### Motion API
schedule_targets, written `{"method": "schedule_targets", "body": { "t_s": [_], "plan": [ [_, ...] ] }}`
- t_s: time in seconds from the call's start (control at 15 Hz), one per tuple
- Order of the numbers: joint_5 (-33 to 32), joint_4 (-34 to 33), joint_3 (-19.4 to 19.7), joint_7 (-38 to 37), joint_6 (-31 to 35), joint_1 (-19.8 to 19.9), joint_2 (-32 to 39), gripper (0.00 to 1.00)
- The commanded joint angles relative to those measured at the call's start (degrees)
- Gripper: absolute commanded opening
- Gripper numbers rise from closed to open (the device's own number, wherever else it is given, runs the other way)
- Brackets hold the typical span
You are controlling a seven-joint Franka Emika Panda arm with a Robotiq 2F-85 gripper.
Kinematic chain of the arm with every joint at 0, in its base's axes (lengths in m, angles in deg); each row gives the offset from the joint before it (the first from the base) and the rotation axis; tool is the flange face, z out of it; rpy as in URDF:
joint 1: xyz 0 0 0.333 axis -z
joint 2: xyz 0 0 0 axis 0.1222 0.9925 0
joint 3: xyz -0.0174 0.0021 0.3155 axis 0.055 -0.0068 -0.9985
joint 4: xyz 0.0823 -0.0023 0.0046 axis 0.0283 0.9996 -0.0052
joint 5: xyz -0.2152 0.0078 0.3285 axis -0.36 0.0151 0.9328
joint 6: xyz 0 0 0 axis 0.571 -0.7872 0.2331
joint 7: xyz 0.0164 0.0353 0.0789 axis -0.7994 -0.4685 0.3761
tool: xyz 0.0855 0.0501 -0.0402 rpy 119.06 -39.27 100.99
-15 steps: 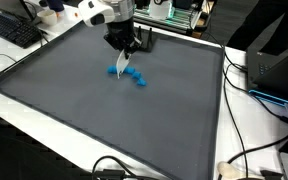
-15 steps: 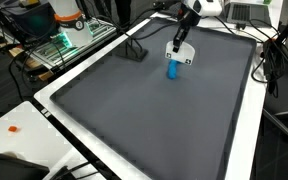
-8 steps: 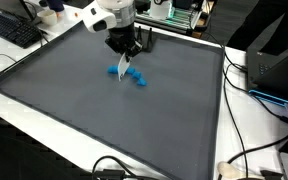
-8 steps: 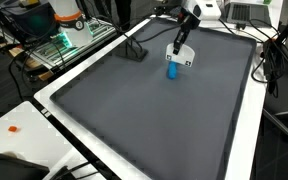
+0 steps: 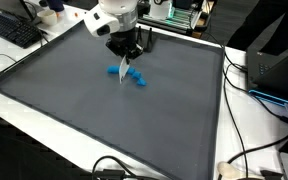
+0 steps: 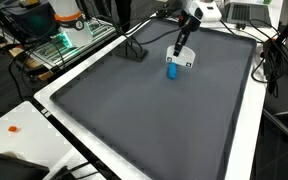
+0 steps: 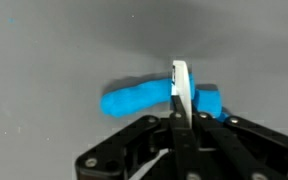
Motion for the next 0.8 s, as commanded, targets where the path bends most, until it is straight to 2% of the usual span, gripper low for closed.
{"method": "schedule_targets", "body": {
  "t_s": [0.0,0.73],
  "plan": [
    [-1.98,0.02,0.09,1.1,1.05,-0.47,1.39,0.01],
    [-1.15,2.94,0.21,0.77,2.63,-0.04,1.12,0.01]
  ]
}}
